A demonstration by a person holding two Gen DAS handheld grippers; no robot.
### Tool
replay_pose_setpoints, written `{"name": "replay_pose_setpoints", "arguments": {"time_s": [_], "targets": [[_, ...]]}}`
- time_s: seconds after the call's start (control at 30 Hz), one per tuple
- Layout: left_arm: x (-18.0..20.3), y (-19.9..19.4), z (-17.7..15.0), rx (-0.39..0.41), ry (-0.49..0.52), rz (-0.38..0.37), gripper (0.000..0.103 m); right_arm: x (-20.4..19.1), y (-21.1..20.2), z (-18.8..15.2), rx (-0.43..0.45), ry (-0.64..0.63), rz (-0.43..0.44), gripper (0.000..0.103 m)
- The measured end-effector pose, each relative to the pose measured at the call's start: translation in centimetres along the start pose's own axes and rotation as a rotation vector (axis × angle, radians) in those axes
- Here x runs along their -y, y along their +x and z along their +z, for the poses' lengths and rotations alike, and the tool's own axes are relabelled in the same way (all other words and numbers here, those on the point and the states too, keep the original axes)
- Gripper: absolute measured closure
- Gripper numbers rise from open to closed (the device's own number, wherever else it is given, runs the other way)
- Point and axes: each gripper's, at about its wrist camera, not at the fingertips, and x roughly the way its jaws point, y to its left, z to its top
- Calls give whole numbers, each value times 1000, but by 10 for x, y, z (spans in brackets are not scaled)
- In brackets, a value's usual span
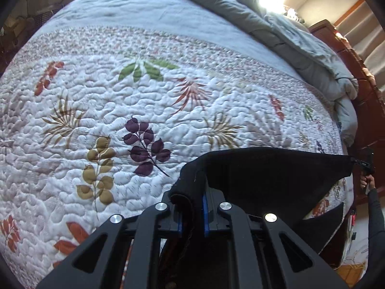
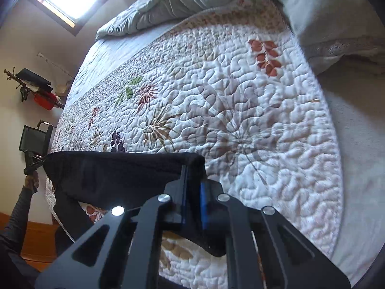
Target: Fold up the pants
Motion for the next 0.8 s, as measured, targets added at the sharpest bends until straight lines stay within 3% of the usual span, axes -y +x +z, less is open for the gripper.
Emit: {"name": "replay_pose_setpoints", "arguments": {"time_s": [0.27,0.4,0.6,0.8], "targets": [[32,-69,-50,81,48,-22,92,-19,-46,-62,86,-75,-139,96],[42,-90,-87,101,67,-40,91,-32,-52,-115,136,-157,-283,95],[35,-100,-145,89,58,-39,90,-42,-51,-195,211,-172,-424,95],[18,-95,-189,58,29,-37,86,-57,-55,-249,258,-178,-549,93]]}}
